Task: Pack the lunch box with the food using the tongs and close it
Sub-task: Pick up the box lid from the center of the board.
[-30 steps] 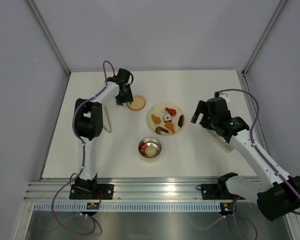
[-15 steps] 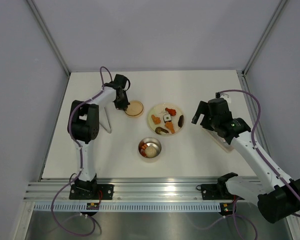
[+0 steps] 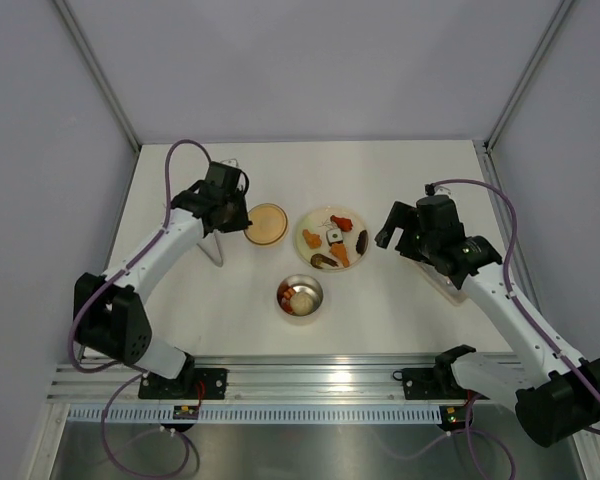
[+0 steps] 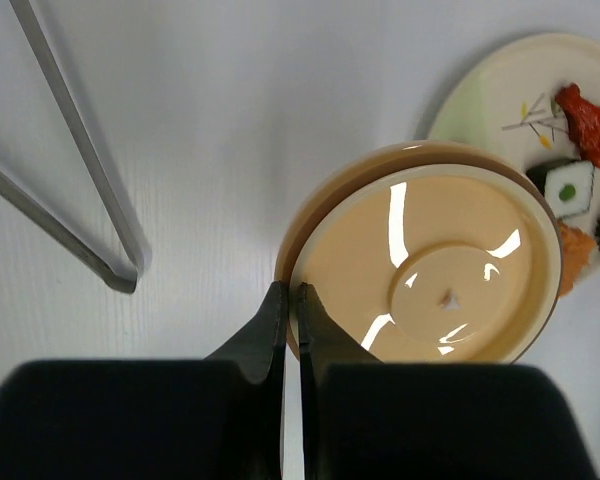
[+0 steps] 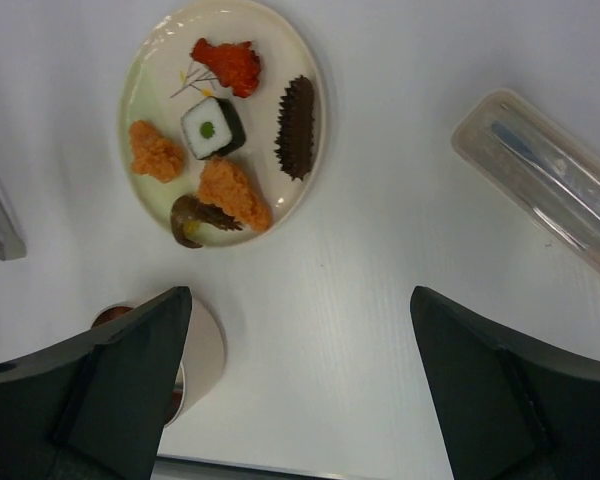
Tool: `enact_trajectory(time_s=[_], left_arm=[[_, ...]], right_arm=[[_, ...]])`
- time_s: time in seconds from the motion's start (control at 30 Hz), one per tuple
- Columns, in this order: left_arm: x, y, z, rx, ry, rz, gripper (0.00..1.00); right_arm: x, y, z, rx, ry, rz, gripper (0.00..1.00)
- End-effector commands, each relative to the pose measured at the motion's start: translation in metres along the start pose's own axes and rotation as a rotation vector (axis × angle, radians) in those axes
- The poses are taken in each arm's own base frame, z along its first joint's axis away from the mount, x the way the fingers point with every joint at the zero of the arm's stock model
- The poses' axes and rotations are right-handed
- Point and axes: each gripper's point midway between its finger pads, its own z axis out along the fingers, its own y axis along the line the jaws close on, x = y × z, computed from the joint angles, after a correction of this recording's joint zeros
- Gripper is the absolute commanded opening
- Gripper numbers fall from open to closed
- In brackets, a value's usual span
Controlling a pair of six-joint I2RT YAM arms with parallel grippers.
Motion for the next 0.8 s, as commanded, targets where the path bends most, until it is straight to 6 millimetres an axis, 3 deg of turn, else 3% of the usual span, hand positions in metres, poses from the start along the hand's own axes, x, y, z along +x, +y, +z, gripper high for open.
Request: enact_trajectory(time_s=[0.0,0.2,0.37,0.57,0.77], left_arm=[[0.008,-0.015,-0.028,0.087,-0.04,0.046,0.0],[0.024,-0.053,-0.052,0.244,-0.03,0.062,0.0],[0.032,-0.072,-0.059,0.326,-0.011,0.063,0.0],[0.032,-0.082,-0.067,0.376,-0.008,0.068,0.0],[0.034,-0.089,-0.071,0.405,-0.003,0.069,0.0]], right_arm=[[-0.016,0.051,-0.014,-0.218,-0.021,0.021,0.99],[0.0,0.118,-0.013,-0.466,0.082,0.02,0.99],[0.01,0.158,-0.01,-0.589,0.13,-0.026,0.99],[0.018,0.181,-0.002,-0.665,0.165,-0.05,0.98],[0.03,0.203,-0.001,-0.764,0.232,-0.032,0.83]])
